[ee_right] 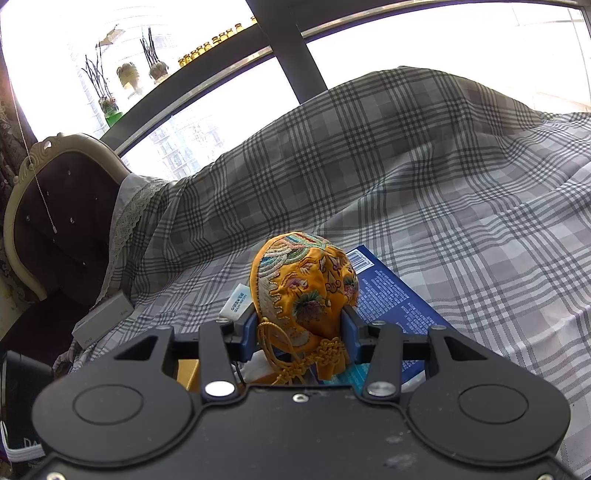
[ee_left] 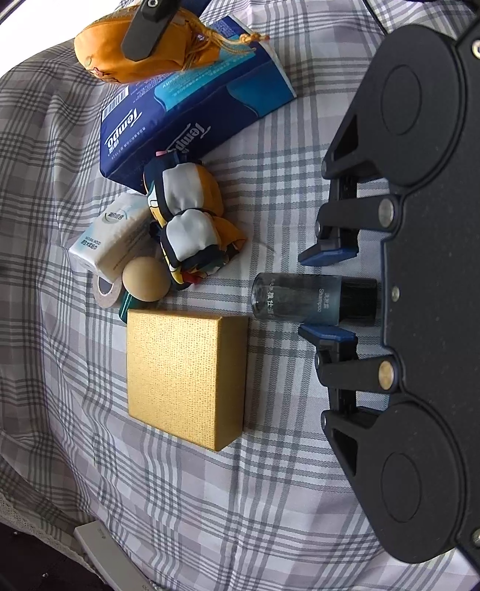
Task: Organize soft objects
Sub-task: 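Carry the jar in the left gripper while the right carries the pouch toward the tray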
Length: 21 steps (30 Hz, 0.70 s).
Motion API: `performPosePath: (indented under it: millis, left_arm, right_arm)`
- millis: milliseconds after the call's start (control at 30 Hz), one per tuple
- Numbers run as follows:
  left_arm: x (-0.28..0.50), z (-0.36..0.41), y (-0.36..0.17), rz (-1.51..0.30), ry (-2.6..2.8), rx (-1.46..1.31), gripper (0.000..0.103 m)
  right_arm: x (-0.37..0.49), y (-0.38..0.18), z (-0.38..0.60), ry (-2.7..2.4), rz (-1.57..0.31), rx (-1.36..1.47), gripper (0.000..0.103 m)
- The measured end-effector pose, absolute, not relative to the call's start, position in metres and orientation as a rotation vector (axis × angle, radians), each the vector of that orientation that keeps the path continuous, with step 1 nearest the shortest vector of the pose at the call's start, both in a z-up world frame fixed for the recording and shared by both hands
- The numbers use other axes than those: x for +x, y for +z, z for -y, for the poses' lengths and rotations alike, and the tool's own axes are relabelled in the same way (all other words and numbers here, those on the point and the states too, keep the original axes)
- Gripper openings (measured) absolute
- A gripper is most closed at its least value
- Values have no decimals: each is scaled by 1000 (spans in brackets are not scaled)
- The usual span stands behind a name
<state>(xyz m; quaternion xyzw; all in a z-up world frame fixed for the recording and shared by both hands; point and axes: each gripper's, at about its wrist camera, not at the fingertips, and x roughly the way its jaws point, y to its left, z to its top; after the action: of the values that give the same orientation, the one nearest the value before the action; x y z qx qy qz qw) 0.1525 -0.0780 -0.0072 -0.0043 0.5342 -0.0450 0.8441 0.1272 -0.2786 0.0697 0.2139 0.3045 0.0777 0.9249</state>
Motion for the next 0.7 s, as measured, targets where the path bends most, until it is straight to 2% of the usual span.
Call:
performPosePath:
  millis: [433,700]
  left_arm:
    - [146,60,22,-1102,-130,-88,27]
    - [129,32,36,-1070,-125,-92,27]
  right_arm:
    - [126,68,274,139,-613,421,44]
    - [121,67,268,118,-582,382,44]
